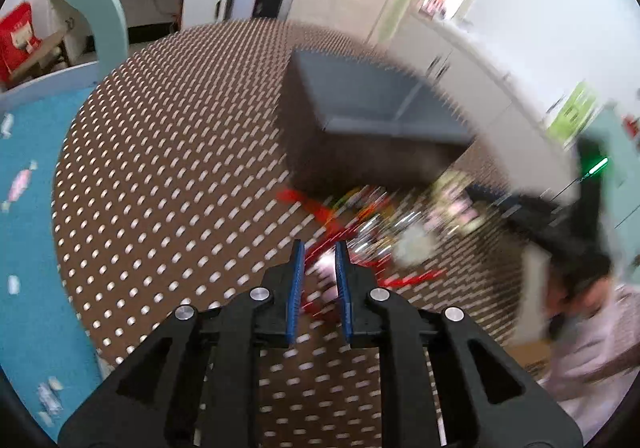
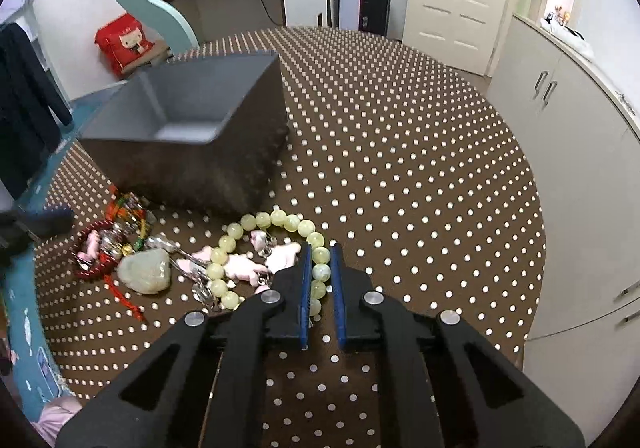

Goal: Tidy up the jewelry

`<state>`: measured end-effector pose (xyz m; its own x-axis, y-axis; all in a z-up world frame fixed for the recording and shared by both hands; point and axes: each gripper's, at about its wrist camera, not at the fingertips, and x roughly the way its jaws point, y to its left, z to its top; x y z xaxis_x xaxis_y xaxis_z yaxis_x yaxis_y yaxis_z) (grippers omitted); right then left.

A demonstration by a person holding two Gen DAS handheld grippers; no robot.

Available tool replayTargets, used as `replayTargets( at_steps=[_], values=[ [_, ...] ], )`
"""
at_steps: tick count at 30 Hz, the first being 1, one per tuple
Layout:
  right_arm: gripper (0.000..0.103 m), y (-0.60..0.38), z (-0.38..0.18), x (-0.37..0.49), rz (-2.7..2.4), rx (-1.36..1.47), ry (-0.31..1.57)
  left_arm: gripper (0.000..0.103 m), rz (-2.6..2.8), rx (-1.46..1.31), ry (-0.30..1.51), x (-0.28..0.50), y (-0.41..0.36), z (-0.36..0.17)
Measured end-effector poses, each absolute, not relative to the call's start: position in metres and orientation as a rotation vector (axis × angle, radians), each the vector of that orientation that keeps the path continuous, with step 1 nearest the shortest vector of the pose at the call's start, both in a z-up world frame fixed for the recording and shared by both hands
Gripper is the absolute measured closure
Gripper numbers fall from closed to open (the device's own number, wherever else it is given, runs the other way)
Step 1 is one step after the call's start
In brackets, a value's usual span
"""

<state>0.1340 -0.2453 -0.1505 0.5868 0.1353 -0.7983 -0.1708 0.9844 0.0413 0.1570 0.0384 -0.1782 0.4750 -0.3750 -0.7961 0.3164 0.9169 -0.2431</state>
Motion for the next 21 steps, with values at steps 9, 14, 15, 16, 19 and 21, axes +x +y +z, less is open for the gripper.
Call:
replayTargets(
  at_steps=[9,14,15,16,19,21],
  values=[
    [0.095,-0.248,-0.120,0.125,0.204,-0.010,0.848,0.089,-0.381,0.252,1.014,0.148,-0.001,-0.186],
    [0.095,-0.243,-0.114,0.118,0.217,-0.020,0.819,0.096,-0.395,0.307,1.024,0.146,-0.019,-0.185],
    [0.095,-0.243,-0.113,0.117,0.218,-0.020,0.817,0.096,-0.398,0.294,1.024,0.145,-0.016,-0.186],
    [0.095,-0.243,-0.113,0.116,0.218,-0.017,0.815,0.096,-0.401,0.273,1.025,0.147,-0.013,-0.186],
    [0.095,-0.244,-0.111,0.114,0.208,-0.006,0.804,0.096,-0.427,0.180,1.029,0.151,0.004,-0.185],
    [0.095,-0.249,-0.108,0.111,0.223,0.016,0.790,0.096,-0.455,0.134,1.001,0.149,0.019,-0.176]
  ],
)
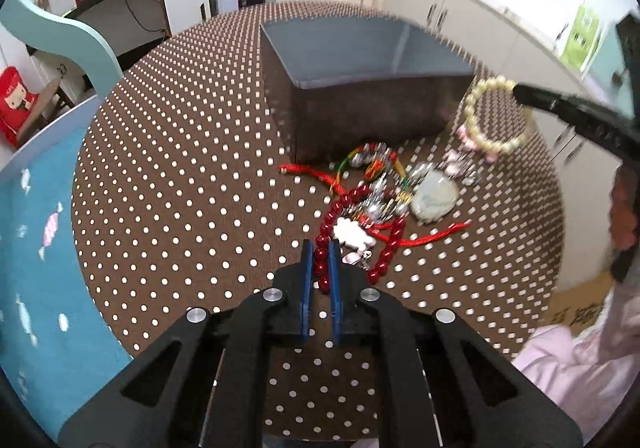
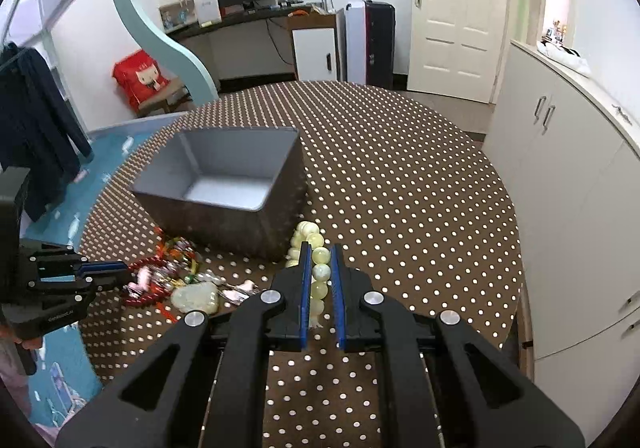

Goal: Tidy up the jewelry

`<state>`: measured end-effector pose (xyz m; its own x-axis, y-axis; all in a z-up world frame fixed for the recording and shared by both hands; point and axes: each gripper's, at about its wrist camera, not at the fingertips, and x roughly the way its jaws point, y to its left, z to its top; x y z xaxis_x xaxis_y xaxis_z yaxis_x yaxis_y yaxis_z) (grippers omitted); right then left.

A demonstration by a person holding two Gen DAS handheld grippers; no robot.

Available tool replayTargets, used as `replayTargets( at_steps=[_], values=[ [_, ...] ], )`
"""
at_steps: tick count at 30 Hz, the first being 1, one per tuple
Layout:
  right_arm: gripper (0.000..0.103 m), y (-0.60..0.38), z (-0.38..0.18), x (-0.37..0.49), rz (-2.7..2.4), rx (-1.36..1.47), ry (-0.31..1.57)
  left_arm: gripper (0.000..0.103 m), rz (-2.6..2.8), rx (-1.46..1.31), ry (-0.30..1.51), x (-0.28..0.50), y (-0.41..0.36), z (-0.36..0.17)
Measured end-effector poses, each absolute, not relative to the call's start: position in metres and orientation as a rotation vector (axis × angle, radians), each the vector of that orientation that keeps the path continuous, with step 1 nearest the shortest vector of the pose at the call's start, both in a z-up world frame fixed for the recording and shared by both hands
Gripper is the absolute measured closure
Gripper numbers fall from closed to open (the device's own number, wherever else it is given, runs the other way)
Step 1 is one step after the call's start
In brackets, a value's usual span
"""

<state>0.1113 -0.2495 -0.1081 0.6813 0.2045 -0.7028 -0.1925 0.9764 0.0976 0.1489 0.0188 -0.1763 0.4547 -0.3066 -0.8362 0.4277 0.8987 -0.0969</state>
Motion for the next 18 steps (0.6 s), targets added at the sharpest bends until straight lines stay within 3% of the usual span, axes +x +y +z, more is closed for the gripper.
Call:
replayTargets(
  at_steps=[18],
  values=[
    [0.095,-0.257,-0.060,0.111,0.243,0.001,0.657,0.096,-0.594,-0.077,0.857,0.139,0.029,-0.094]
  ],
)
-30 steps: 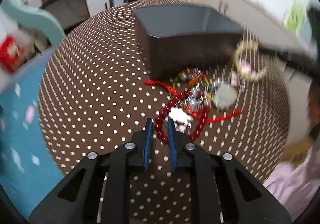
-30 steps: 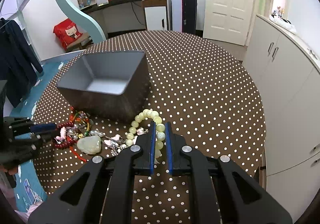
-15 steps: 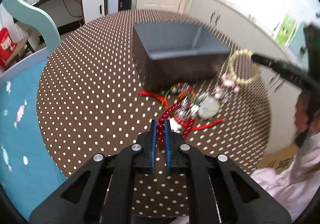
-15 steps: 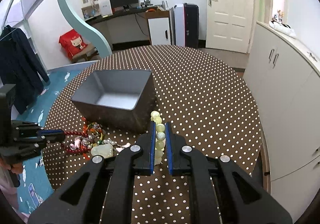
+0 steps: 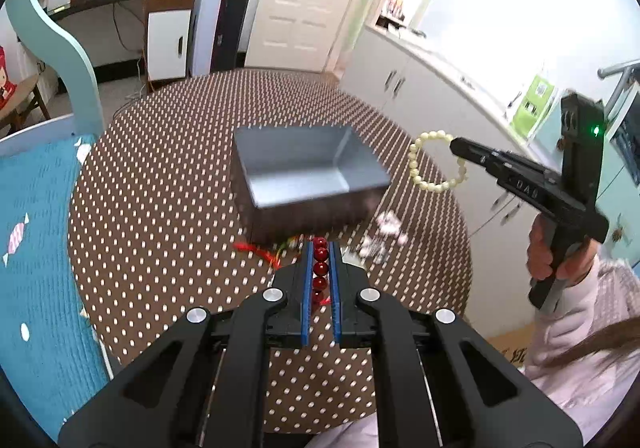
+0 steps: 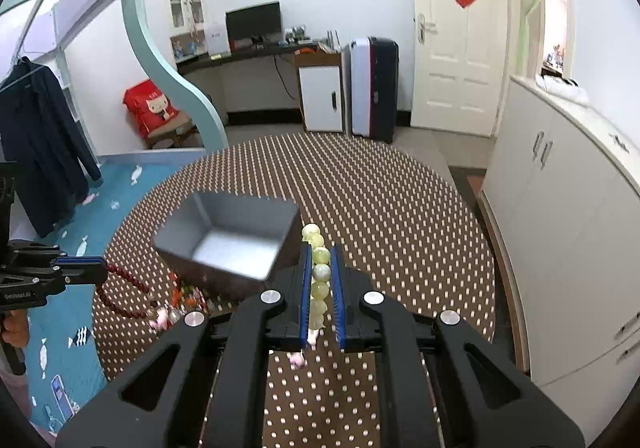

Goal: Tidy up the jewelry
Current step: 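Carry both bracelets into the grey tray and open both tools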

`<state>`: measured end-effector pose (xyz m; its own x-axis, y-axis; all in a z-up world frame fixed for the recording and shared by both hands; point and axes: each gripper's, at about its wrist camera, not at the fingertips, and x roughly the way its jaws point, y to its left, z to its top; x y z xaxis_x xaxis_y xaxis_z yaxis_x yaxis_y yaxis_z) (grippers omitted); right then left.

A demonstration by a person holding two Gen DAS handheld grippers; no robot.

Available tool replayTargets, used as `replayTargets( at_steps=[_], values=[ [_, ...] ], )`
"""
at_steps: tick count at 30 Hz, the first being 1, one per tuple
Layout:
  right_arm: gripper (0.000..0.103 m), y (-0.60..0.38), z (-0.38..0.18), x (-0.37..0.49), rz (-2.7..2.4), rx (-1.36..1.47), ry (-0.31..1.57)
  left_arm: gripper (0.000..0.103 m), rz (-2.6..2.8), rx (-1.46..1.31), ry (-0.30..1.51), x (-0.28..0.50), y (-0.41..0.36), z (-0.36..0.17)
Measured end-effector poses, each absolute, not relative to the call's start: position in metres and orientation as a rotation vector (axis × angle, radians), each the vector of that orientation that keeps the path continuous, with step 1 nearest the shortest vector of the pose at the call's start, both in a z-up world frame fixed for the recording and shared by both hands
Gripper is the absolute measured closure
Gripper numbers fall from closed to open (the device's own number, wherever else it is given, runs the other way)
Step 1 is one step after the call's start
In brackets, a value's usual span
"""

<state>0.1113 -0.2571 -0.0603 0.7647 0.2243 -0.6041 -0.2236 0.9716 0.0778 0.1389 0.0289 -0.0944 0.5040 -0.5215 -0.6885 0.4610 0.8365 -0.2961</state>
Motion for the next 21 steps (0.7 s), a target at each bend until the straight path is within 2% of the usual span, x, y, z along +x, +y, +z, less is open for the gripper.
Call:
replayTargets(
  at_steps=[10,21],
  values=[
    [0.095,-0.220,-0.045,0.128,0.339,-0.051,0.611,0.096,-0.607,-0.116,0.708,0.167,0.017,-0.056],
    [0.094,-0.183,-0.075,0.169,0.407,-0.077,0.736,0.096,-0.602,-0.154,0.769,0.221,-0.007,-0.081]
  ],
)
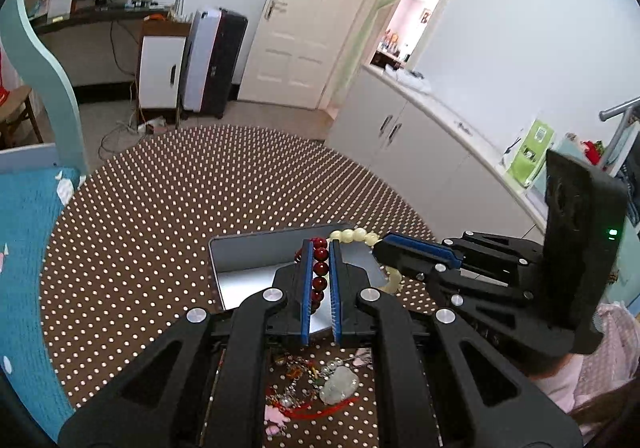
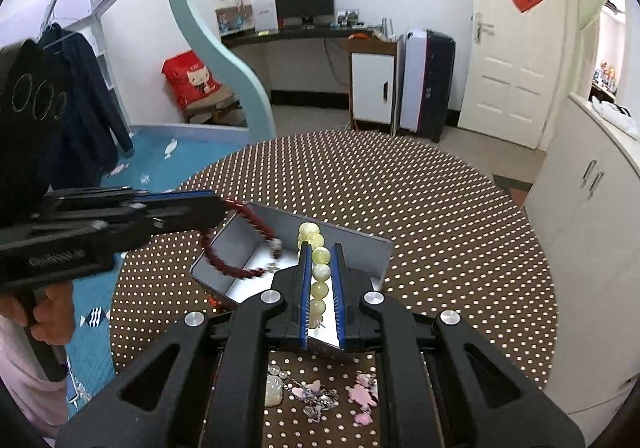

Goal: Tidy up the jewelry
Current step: 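Carry both bracelets into the grey tray and open both tools, then move the right tool to the jade pendant and grasp it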

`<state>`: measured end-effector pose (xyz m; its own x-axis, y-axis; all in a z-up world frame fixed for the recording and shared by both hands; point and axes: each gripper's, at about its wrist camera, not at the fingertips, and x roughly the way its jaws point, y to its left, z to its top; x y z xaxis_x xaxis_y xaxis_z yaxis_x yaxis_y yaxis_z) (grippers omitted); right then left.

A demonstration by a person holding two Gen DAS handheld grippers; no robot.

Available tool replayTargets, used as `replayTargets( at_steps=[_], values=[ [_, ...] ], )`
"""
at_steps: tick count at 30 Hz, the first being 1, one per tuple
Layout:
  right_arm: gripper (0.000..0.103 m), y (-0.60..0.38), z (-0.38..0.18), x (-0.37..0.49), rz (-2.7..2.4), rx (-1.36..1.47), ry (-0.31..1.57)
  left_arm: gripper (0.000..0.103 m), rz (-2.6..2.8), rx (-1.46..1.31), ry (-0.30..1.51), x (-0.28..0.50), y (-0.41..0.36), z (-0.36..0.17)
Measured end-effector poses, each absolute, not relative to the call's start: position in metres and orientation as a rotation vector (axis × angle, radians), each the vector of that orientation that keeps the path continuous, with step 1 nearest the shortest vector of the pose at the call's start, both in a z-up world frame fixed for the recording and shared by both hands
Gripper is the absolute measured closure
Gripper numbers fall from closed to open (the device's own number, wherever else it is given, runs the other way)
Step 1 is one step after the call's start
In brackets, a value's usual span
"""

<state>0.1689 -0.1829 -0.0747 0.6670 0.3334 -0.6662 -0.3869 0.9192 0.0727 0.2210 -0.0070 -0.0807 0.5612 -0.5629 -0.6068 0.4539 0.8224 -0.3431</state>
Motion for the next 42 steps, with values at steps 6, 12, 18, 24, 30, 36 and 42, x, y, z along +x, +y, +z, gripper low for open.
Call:
replayTargets(
  at_steps=[6,12,18,24,30,36,42],
  values=[
    [0.094,-0.170,-0.093,0.178,0.404,-0.088,0.795,0.096,-0.608,-0.155,0.846,0.237,-0.024,-0.116],
    [0.093,-0.175,-0.104,0.187,0.380,-0.063,0.834,0.096,-0.596,-0.153,0.884,0.246,-0.025,-0.135],
    [0.068,-0.187,-0.082,0.175,0.403,-0.026,0.777,0.096,-0.579,-0.138,0.882,0.246,-0.025,-0.139],
    [0.053,-0.205,-0.063,0.154,0.358,-0.012,0.709,0.083,-0.545,-0.114,0.865,0.242,-0.020,-0.134],
    [0.047,-0.217,-0.054,0.131,0.348,-0.008,0.666,0.076,-0.527,-0.089,0.846,0.228,-0.017,-0.125],
    [0.047,-0.214,-0.053,0.112,0.376,-0.033,0.650,0.062,-0.515,-0.070,0.820,0.200,-0.012,-0.118],
    [0.047,-0.206,-0.070,0.102,0.412,-0.017,0.704,0.029,-0.489,-0.013,0.802,0.170,0.001,-0.121]
  ],
)
